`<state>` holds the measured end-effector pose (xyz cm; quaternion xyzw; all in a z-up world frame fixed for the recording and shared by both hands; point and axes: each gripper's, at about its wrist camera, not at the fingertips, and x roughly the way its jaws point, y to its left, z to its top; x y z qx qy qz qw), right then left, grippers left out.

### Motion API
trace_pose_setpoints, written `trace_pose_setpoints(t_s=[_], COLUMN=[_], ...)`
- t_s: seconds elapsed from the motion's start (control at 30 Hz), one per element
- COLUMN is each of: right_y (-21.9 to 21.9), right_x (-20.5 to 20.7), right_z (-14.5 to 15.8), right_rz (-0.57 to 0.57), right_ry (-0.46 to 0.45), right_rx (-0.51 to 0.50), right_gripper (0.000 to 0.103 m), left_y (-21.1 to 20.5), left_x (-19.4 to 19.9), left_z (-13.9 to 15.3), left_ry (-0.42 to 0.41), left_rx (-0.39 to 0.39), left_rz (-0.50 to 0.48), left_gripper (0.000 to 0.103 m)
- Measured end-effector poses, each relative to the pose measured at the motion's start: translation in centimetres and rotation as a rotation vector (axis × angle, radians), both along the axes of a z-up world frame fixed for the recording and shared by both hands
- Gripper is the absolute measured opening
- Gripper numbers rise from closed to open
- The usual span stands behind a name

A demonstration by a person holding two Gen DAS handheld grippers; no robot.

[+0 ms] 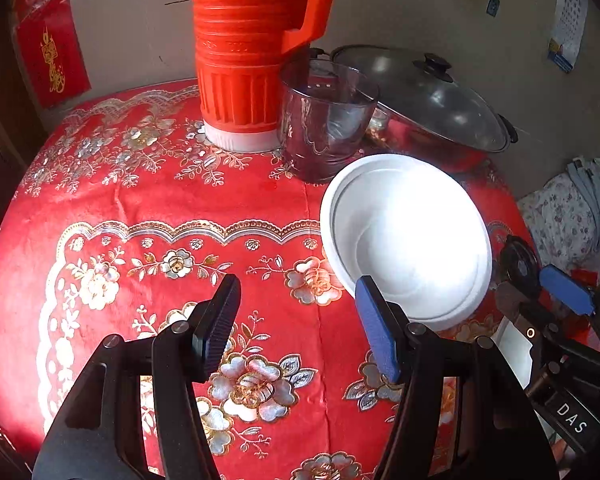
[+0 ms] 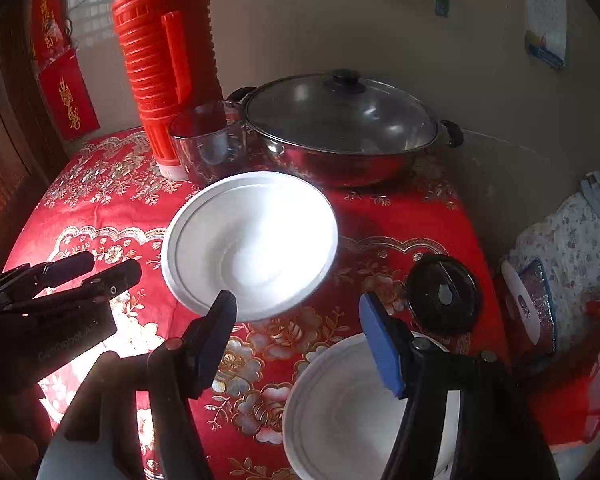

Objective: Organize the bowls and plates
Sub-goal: 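Reach the right tool to the white bowl and grasp its rim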

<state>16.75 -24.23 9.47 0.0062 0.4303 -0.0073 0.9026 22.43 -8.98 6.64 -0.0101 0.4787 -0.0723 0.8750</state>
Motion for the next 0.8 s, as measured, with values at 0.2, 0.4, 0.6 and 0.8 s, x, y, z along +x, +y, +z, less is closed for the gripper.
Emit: trace_pose_setpoints(t_s=[0.2,0.4,0.6,0.8], right_y=[-1.5,-2.1,-2.1,-1.9], right_x=[2.9,4.8,5.8,6.1], right_z=[-1.4,-3.0,-3.6,-4.1], right_rz=[-0.015,-0.019,-0.014,-0.007], right_ry=[0.042,0.080,0.083,0.098], right_rx=[0.030,0.083,0.083,0.045], right_gripper=[0.064,0.064,0.062,0.019], left_y=[-1.7,-3.1,-3.5,-3.9], left_x=[2.1,4.1,5.0,5.1], left_z=[-0.8,-2.1,-3.4,-4.0], left_ry=[0.017,0.060,0.090,0.080], left_rx=[-0.011,-0.014,0.002,0.066], left_rz=[-0.009,-0.016,-0.020,-0.015], left_gripper=[0.060,0.060,0.060,0.035])
